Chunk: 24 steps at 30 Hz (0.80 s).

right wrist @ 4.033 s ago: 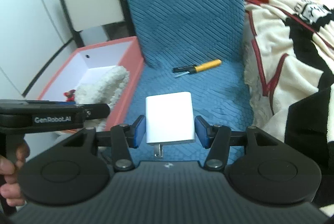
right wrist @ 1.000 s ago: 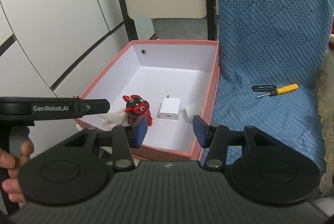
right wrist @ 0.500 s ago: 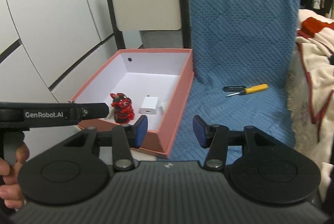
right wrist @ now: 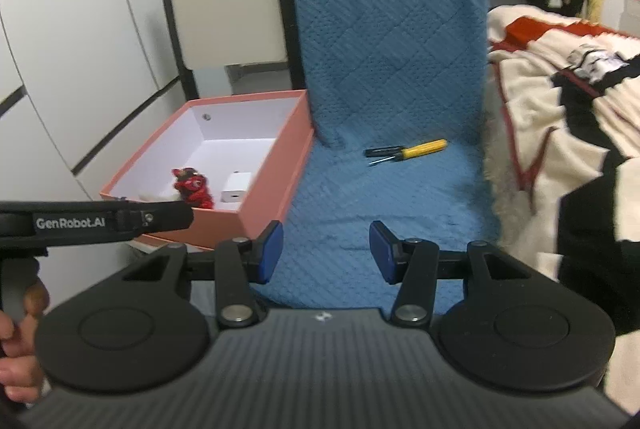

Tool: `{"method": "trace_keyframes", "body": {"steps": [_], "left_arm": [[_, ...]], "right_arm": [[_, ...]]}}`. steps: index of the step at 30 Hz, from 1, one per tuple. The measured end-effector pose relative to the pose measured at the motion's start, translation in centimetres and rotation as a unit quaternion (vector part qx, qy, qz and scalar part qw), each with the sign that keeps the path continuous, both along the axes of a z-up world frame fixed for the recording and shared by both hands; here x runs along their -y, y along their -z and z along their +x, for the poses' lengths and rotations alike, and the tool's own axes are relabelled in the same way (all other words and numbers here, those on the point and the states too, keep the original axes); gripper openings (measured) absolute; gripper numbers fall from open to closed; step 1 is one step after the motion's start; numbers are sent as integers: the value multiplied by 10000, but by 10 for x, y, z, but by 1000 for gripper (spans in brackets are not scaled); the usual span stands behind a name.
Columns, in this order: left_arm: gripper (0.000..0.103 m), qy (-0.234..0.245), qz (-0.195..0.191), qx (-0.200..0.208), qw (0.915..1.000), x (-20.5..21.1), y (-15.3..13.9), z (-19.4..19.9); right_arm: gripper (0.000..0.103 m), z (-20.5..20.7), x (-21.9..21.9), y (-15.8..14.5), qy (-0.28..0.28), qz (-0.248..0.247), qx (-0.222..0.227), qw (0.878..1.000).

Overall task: Organize rigid objects
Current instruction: 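Withdraw both tools from the box and move toward the screwdriver and USB stick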

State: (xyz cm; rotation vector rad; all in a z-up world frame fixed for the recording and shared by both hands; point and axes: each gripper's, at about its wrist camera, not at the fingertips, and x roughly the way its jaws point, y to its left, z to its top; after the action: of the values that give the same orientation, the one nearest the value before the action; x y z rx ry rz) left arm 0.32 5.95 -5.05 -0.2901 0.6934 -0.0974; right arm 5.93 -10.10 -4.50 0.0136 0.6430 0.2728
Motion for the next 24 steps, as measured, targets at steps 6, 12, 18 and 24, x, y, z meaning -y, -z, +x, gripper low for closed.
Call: {"method": "trace_keyframes", "body": {"steps": [6,12,18,24], "left_arm": [[57,136,145,-107,9997,14,6,14],[57,254,276,-192,9991,28,12,52],[57,394,361,-293,9981,45,28,100],[57,583,427,-397,9966,60,50,150]], "right_arm": [[52,2,16,11,244,208,-47,9995],[52,20,32,26,422,386,-132,9983],[52,53,45,47,575,495,-211,9969],[52,94,59,70,823,590,-305,9944]]}}
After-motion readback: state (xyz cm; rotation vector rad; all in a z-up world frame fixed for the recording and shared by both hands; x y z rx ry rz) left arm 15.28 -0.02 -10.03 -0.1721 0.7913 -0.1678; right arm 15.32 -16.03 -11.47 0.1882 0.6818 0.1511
